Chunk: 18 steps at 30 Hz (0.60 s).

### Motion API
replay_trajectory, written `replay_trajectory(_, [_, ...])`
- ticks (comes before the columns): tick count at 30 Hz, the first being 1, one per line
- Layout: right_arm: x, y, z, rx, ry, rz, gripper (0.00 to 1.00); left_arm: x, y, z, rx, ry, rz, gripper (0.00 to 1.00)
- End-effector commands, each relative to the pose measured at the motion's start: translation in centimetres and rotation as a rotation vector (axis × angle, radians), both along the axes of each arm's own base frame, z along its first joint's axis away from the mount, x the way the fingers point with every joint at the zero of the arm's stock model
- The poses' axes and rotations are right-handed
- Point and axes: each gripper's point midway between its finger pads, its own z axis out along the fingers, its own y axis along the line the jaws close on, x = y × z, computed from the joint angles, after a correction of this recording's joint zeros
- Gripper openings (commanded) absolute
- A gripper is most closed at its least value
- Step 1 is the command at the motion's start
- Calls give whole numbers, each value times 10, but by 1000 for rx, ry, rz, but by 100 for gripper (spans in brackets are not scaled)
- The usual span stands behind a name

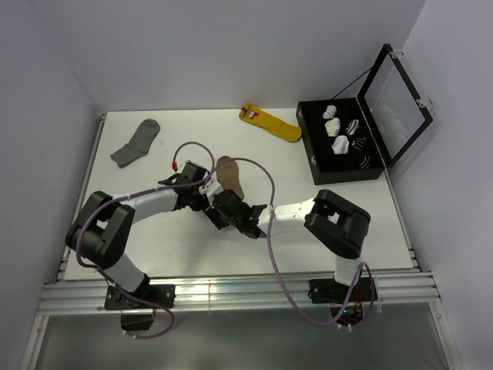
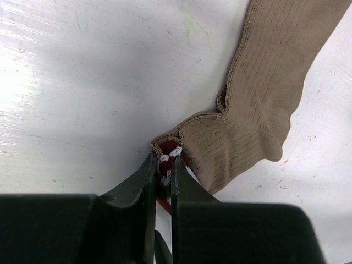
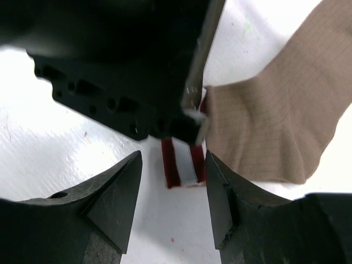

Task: Roll the socks
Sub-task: Roll the sock at the center of the board.

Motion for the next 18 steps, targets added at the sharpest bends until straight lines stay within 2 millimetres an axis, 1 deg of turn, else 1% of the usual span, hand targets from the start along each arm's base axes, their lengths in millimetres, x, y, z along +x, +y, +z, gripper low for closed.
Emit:
replay_trajectory(1, [9,21,20,61,-36,-7,56,-6,-2,-8,17,31,-41,0])
replay_trajectory(7, [5,16,-1,14,-4,-5,45,-6,-2,-6,16,30,-38,0])
replay_trajectory(10, [3,12,-13,-11,12,-9,35,-6,-3,-5,9,29,-35,0])
replay_trajectory(11, [1,12,-14,-7,20,-6,27,-7,-3,-5,8,32,-34,0])
replay_trajectory(13, [0,10,-17,-12,26,-6,21,-7,-3,-4,6,30,-35,1])
replay_trajectory(14, [-1,9,-17,-14,26,-5,12,-6,-3,-2,3,26,-32,2])
replay_trajectory(16, [-2,8,-22,-24,45,-8,2,-6,-2,0,0,20,-24,5])
replay_trajectory(17, [-3,7,-24,-23,55,-7,0,-6,-1,0,2,19,-20,9])
replay_trajectory(18, [-7,10,-23,-7,78,11,0,-4,0,5,1,3,-9,11])
